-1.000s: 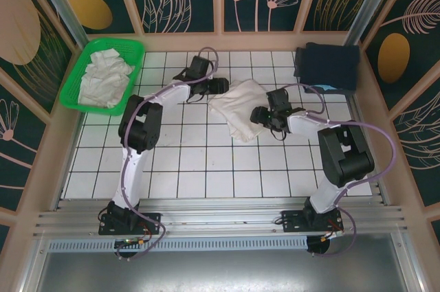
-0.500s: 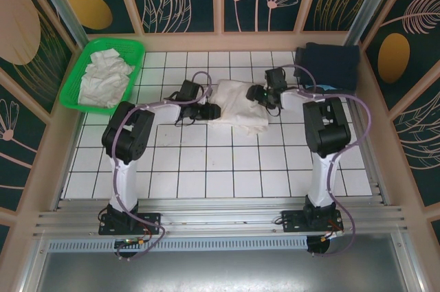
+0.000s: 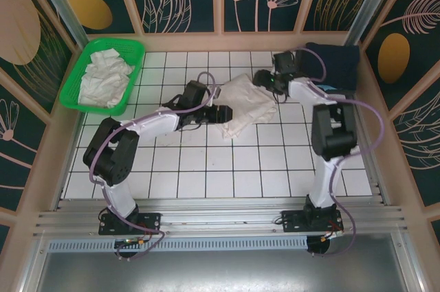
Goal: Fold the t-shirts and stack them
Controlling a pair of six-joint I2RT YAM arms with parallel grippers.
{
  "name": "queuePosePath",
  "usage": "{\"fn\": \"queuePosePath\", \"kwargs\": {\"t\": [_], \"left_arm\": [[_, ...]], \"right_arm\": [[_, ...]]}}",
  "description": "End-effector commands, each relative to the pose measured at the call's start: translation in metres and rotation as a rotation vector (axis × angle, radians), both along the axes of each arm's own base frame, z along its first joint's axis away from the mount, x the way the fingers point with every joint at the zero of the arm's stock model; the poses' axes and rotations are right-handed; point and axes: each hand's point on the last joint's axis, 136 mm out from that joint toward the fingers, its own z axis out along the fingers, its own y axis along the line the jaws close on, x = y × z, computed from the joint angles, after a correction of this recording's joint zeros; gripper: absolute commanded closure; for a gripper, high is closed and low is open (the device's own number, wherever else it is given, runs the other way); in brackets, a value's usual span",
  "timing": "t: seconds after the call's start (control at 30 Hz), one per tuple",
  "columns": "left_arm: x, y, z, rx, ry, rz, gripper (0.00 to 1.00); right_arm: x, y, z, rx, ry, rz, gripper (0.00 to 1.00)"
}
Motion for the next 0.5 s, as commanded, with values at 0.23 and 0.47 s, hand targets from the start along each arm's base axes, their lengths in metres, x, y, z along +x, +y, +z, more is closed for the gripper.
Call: {"fn": "queuePosePath", "kwargs": {"t": [0.23,0.47], "left_arm": [[0.147,0.013,-0.028,0.258,-0.167,0.079,0.32],[0.151,0.014,-0.077,0.27,-0.08,0.056,0.34]], "right_arm": [[-0.118,0.037,-0.03,0.378,0.051,-0.122,0.29],[-0.104,0.057,-0.038,0.485,0.043,-0.115,0.33]]}}
